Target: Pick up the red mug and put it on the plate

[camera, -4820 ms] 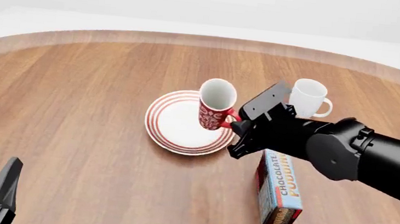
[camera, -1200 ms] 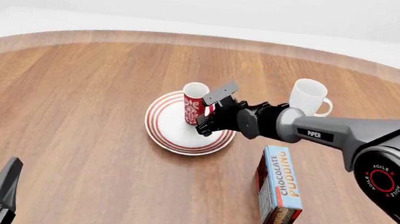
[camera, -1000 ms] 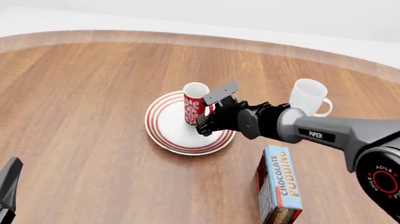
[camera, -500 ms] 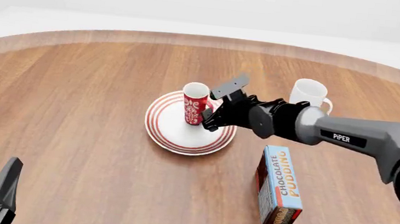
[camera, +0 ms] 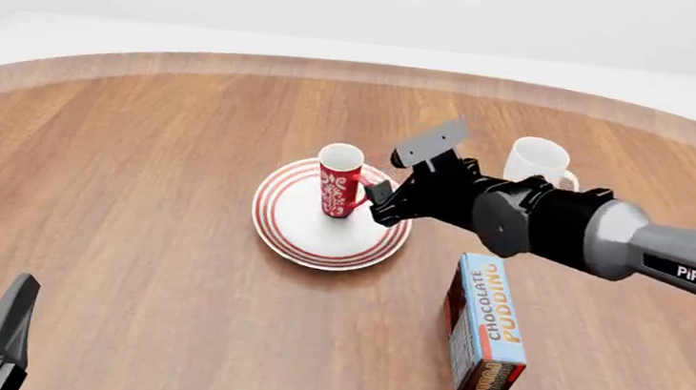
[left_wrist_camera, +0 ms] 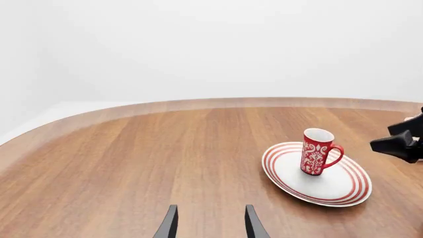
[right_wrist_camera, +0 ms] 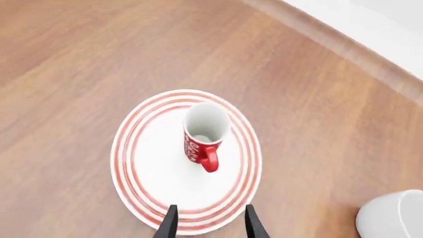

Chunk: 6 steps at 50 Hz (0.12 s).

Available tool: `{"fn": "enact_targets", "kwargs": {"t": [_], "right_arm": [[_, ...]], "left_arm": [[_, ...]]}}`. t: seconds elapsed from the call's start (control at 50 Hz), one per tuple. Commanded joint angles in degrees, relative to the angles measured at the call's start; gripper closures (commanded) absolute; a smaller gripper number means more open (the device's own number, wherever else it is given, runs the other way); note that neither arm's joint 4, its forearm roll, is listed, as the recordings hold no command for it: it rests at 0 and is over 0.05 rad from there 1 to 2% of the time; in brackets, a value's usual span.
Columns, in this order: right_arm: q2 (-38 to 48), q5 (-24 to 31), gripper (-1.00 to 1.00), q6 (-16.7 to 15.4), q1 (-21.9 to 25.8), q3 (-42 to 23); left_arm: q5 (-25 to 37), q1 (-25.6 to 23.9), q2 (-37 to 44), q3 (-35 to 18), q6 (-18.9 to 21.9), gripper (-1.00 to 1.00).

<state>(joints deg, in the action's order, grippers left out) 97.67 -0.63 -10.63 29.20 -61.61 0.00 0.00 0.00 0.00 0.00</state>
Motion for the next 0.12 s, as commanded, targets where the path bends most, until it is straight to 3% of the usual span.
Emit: {"fn": "enact_targets", "kwargs": {"t": [0.02, 0.12], "right_arm": [[-5.08, -0.77, -1.00, 0.60, 0.22, 3.30], [-6.94, -1.59, -1.00, 1.08, 0.85, 4.67]], "left_arm": [[0.00, 0.00, 0.00, 0.00, 0.00, -1.00], [0.00, 0.00, 0.00, 0.00, 0.00, -1.00]]}}
